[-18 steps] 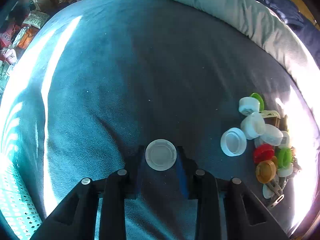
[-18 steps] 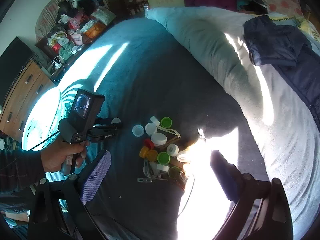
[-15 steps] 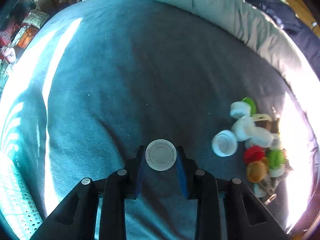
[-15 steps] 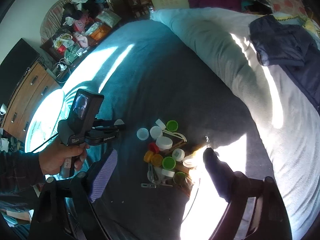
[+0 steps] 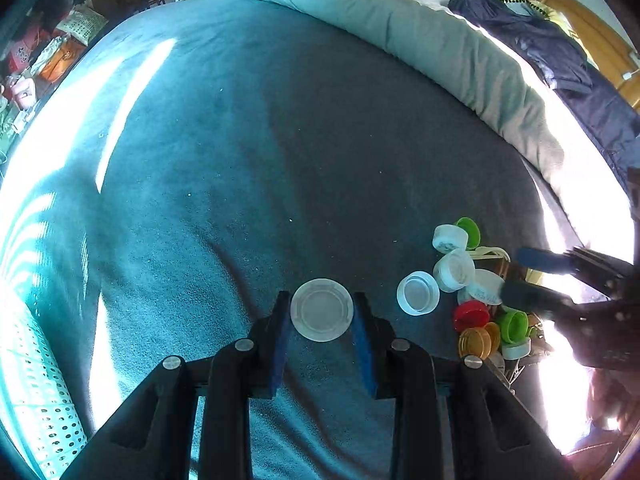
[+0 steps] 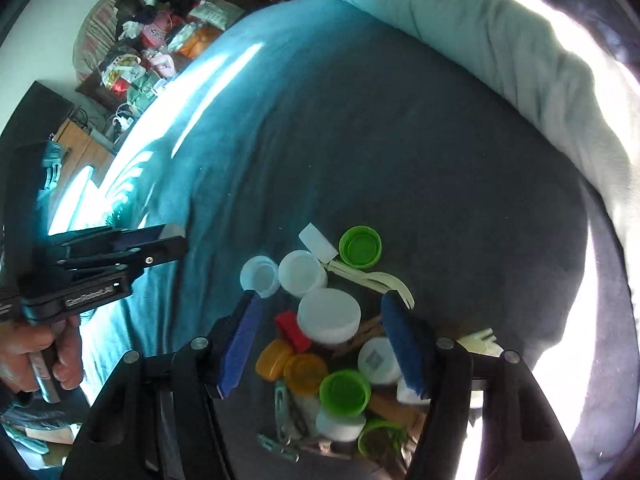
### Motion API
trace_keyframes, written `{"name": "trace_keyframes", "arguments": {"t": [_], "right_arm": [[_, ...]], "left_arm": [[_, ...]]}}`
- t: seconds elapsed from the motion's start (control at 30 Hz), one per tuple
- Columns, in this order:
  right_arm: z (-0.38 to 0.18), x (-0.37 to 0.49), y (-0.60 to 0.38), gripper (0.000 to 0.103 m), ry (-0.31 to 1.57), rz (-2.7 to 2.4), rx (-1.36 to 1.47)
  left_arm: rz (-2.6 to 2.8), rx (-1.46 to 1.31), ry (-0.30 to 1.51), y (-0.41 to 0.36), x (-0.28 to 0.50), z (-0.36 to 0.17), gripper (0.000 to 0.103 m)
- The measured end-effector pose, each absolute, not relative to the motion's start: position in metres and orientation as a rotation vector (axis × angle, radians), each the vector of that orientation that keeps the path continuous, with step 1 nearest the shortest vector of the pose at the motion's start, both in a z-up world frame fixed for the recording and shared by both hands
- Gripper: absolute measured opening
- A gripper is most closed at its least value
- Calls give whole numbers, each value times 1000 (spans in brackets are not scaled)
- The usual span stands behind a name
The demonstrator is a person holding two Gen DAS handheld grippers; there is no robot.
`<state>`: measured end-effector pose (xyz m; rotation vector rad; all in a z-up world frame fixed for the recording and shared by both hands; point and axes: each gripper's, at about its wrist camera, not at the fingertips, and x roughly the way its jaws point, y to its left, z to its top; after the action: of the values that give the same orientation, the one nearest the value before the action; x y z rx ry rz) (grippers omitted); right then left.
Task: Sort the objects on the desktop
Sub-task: 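Hold the clear round lid in the left tool while the right tool grasps a white cap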
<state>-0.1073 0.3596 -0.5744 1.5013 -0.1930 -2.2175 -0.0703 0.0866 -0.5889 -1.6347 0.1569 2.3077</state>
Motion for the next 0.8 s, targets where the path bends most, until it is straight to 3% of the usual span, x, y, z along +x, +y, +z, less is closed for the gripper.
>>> {"name": "trace_keyframes", "arguments": {"t": [0.13, 0.27, 0.47, 0.8], "right_arm": [[-591, -118, 349, 56, -142, -2191, 1541], [-604, -121, 350, 39, -165, -2170, 1589], [-595, -121, 352, 38, -186, -2189, 1587], [-512, -122, 341, 38, -153, -2269, 1450]], "left_arm": [[2297, -1658, 152, 83, -74, -594, 30], [2295, -1658, 138, 84, -75, -591, 30], [2283, -1661, 163, 99, -80, -584, 30], [2332, -1628, 251, 102, -82, -528, 31]]}}
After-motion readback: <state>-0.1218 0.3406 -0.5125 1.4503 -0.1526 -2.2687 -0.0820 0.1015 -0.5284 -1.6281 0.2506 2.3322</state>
